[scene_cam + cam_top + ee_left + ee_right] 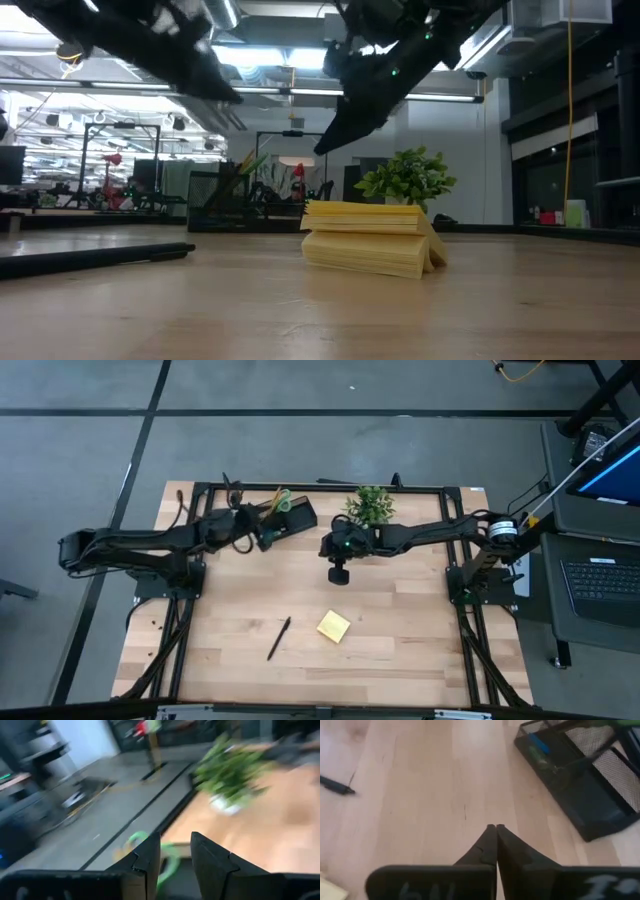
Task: Pick and place office supplies into organizer
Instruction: Put the pen into the desk organizer
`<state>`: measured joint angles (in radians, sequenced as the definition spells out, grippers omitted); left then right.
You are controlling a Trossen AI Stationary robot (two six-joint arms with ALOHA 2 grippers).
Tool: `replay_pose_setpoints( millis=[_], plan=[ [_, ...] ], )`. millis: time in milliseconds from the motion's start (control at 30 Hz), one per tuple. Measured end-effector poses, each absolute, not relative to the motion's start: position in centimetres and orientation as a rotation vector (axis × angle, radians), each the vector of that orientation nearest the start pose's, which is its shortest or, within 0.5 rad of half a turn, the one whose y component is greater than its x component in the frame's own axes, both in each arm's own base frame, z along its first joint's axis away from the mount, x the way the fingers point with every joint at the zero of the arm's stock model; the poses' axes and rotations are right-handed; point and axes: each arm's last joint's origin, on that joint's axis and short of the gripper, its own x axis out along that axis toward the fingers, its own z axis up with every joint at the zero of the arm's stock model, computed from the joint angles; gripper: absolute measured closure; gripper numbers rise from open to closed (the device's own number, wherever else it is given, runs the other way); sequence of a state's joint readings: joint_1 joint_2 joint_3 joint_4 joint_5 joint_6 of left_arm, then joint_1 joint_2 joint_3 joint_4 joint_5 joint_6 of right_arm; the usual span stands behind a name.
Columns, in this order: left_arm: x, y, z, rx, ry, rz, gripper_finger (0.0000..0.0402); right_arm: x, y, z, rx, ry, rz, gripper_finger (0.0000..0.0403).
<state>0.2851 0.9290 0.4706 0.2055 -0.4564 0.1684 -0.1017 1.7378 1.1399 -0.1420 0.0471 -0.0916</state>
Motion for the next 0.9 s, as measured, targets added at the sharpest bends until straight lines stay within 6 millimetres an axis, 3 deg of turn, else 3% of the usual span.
replay_pose_setpoints(
  millis=[133,233,500,700,900],
  plan=[
    [18.4,4.7,24.9,0.152,0.225,0.53,0.0305,37.3,-3.7,20.0,-0.109,0.766,-0.013,0.0396],
    [18.0,3.3,25.2,0.013,0.195,0.419,0.031,37.4,-3.0,20.2,-0.093,0.75,0.019,0.0399],
    [17.9,0.7,24.1,-0.117,0.441,0.448,0.031,37.4,-2.1,22.4,-0.07,0.687,0.025,0.0401],
    [20.1,-2.1,24.4,-0.131,0.666,0.371,0.0312,35.5,-1.7,25.5,-0.052,0.65,0.022,0.0401],
    [23.1,-5.7,24.6,-0.135,0.836,0.3,0.0313,32.9,0.3,27.8,-0.096,0.626,0.068,0.0402]
  ],
)
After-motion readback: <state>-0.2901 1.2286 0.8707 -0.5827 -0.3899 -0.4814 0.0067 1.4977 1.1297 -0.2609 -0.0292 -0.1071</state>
